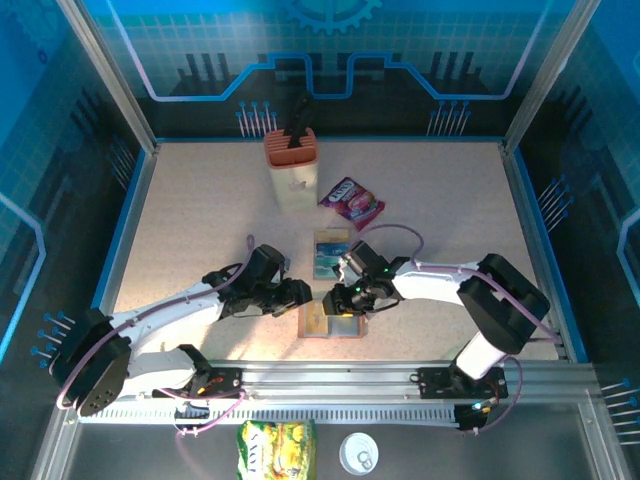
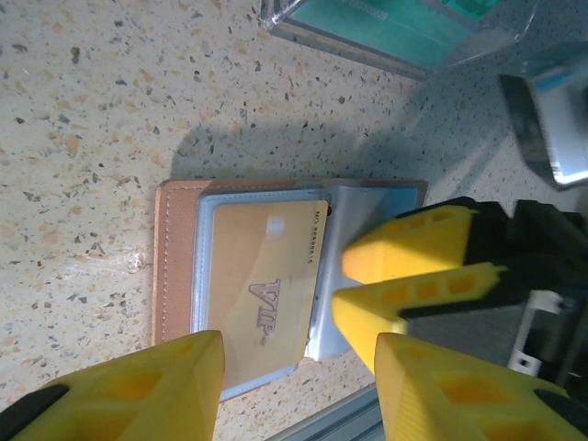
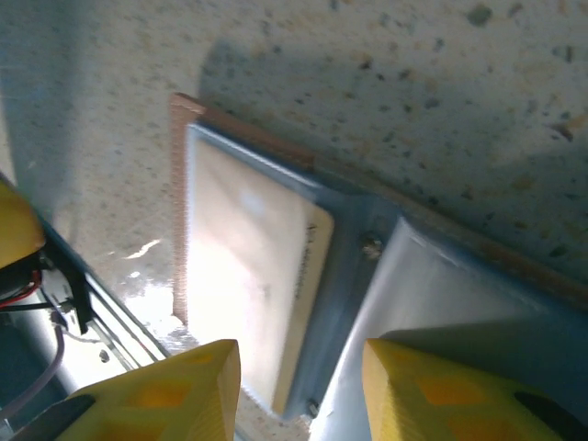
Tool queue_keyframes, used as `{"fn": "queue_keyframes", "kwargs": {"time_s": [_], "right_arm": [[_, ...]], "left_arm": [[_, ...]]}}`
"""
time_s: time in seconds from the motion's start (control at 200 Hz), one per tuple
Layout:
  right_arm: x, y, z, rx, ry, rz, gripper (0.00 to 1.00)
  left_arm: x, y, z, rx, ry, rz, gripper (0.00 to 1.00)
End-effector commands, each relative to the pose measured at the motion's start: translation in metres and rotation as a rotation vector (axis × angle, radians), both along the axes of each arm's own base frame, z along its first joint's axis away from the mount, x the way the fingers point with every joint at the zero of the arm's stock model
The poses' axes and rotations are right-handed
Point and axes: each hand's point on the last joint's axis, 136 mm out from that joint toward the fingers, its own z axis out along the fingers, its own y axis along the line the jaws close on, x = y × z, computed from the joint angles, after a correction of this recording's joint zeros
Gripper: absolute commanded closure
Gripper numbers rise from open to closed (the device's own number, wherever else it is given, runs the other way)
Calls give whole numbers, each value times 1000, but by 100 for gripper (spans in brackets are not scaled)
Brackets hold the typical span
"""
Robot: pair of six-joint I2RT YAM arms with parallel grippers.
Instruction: Take the credit cards out of the card holder
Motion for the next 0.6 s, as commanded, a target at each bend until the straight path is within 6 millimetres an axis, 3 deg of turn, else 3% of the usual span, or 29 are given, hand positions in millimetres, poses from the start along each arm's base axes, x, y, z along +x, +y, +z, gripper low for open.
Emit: {"fn": "queue_keyframes", "kwargs": {"time_s": [0.0,0.17,0.595], "right_arm": [[-11,-6,-20,-40,23,27,60],[-12,-9,-18,-53,20,32,60],[2,7,44,65,-84,23,59]], "left_arm": [[1,2,-4,2,12,11,53],[0,3,-5,2,15,10,53],[-2,-3,-22,2,61,-1,53]]}}
